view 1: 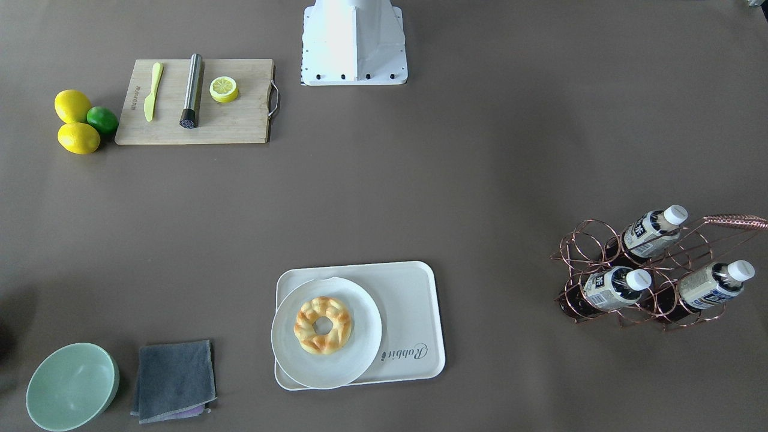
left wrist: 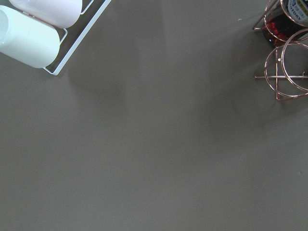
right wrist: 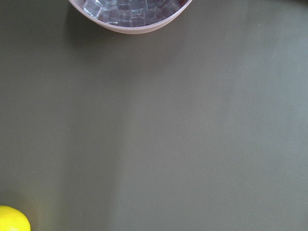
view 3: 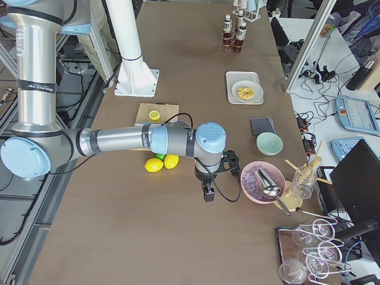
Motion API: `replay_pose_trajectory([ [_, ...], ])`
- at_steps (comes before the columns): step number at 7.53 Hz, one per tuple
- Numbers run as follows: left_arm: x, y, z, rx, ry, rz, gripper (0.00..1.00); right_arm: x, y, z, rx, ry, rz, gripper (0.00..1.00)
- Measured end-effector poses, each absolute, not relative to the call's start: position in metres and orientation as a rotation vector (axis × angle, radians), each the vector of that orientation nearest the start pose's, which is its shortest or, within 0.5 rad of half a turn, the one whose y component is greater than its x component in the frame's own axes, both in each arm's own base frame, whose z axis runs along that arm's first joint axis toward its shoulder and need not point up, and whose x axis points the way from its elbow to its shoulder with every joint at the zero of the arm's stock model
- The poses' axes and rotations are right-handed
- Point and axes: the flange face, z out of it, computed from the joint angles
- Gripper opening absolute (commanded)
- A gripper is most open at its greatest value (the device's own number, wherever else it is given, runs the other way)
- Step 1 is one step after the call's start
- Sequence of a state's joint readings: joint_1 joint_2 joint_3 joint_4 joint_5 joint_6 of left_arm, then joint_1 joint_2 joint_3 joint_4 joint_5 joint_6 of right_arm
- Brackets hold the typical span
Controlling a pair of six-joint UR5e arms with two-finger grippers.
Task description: Place tea on tray
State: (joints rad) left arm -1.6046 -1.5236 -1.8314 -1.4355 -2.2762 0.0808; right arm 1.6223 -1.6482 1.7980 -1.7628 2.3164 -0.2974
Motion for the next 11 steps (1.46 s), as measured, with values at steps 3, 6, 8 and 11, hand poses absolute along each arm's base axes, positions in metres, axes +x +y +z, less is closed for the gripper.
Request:
replay_pose_trajectory([
  [3,-0.084,-0.466,0.565,0.126,0.701,0.076,0.97,0.086,-0.448,0.602,0.102,-0.743,-0.237,1.00],
  [6,-0.084,-0.466,0.558,0.141,0.702,0.083,0.97,0.081,-0.449,0.602,0.116,-0.747,-0.254,1.00],
  [8,-0.084,-0.463,0.554,0.147,0.702,0.086,0.97,0.079,-0.449,0.600,0.127,-0.758,-0.260,1.00],
  [11,-0.083,-0.462,0.546,0.155,0.733,0.087,0.97,0.079,-0.454,0.593,0.147,-0.749,-0.272,1.00],
])
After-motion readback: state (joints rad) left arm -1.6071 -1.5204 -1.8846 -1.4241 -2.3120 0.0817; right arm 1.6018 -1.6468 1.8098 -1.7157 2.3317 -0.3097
